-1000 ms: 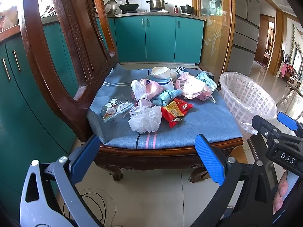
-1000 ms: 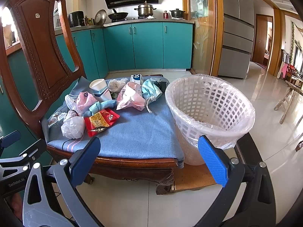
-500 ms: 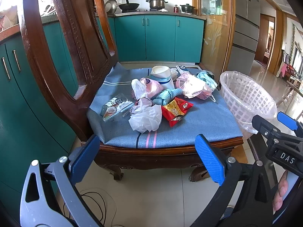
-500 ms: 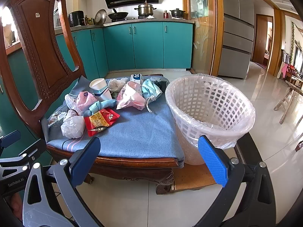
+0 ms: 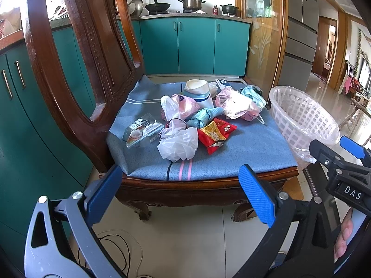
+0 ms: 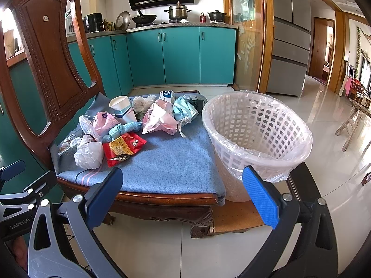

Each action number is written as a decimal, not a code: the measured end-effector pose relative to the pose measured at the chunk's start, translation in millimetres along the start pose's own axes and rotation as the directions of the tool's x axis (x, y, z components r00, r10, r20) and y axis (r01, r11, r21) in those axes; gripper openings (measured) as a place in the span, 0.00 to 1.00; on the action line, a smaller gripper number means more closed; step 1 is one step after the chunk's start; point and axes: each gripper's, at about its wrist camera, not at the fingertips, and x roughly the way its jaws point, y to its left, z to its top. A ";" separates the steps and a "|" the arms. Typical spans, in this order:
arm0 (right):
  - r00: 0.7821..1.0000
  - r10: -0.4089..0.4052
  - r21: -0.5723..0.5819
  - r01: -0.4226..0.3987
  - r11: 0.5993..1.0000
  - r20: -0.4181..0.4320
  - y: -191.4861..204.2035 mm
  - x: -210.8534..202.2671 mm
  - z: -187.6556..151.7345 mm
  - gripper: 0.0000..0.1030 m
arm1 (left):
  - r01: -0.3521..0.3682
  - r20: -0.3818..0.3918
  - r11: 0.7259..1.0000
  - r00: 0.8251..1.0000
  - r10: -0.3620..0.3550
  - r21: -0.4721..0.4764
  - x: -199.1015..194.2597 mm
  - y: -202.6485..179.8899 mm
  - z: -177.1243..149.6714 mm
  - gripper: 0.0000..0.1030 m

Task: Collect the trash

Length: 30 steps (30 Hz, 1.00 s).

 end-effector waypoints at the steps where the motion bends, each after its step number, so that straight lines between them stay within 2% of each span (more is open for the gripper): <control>1: 1.000 0.001 0.000 -0.001 1.000 0.000 -0.2 -0.2 0.4 0.97 | 0.001 -0.001 1.000 1.000 -0.001 0.001 0.0 0.2 -0.5 0.97; 30: 1.000 0.000 0.000 0.000 1.000 -0.002 -0.6 1.0 -1.4 0.97 | -0.003 -0.018 1.000 1.000 0.003 -0.009 4.7 7.3 -1.6 0.97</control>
